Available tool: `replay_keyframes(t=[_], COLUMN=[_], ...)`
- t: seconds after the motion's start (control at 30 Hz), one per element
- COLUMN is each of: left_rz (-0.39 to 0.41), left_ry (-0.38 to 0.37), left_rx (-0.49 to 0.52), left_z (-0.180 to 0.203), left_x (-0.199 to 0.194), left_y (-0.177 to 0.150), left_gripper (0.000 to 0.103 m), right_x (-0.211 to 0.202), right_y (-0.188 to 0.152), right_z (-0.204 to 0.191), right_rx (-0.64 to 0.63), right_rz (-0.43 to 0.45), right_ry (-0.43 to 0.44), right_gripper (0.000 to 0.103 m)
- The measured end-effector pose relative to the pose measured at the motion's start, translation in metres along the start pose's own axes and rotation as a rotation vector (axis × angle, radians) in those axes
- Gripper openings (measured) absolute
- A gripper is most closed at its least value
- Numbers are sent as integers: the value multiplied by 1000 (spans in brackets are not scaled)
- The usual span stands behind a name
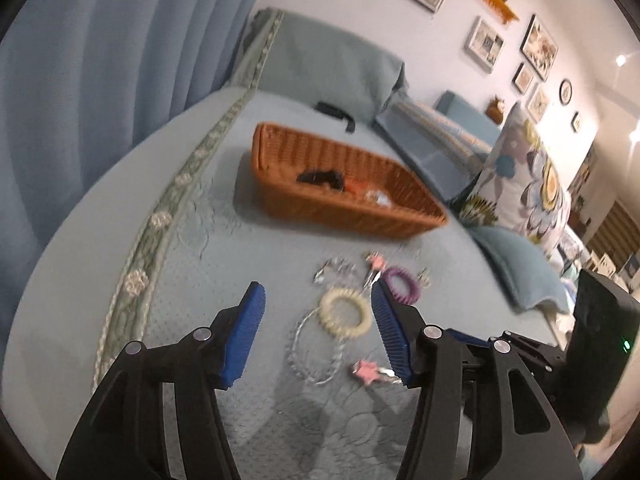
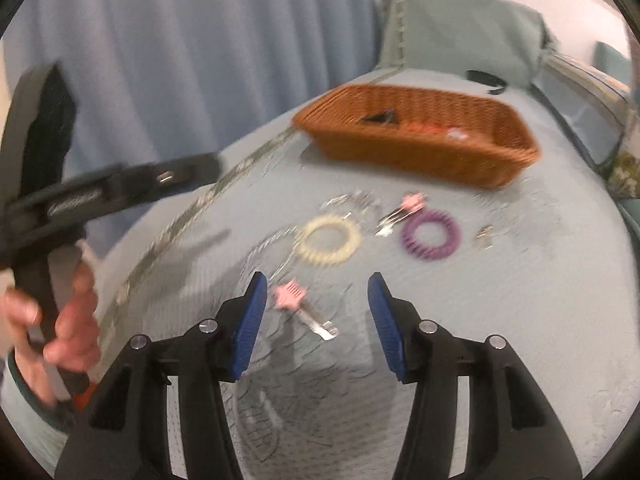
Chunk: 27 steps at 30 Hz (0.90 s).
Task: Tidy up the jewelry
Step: 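Grasp the pink-star key with the right tool while the left tool grasps the bead bracelet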
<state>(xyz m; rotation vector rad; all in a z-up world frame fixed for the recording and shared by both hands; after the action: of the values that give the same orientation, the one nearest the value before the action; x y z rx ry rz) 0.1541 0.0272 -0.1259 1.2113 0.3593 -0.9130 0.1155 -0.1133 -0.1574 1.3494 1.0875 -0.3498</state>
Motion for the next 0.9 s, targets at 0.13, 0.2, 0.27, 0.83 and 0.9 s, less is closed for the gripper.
replay_keyframes(t=[0.13,0.2,0.27,0.83,0.9], left_rz=[-81,-109,-124,-194,-191], left_ry=[19,43,46,194,244], left_rx=[0,-4,-13,136,174], left_z=[-7,-11,-15,5,8], left_x=[24,32,38,68,69], left_y=[-13,-16,-17,-32,-35], left_gripper=[50,47,45,31,31], right_x=[21,32,39,57,54], right_y=[-11,-16,-16,-5,-6], right_z=[-3,0,3,-10,-4], right_rx=[-25,-9,-1,-84,-58], right_rz=[-34,-63,-84,-86,-82], right_ry=[-13,-9,-13,-148,-161], right_gripper=[49,49,49,23,13])
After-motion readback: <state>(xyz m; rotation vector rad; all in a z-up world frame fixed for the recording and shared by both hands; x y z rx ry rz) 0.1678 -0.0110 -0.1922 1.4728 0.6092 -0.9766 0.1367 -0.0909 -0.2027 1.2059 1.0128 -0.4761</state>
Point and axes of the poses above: each gripper's, at about its wrist camera, not at the fingertips, and x roughly the way its jaws point, z to its right, y to its top, the point moved 4 cm from there along x, roughly the way its jaws point, and after that the axes turned 7 degrees about -z, right-handed, at the moved point
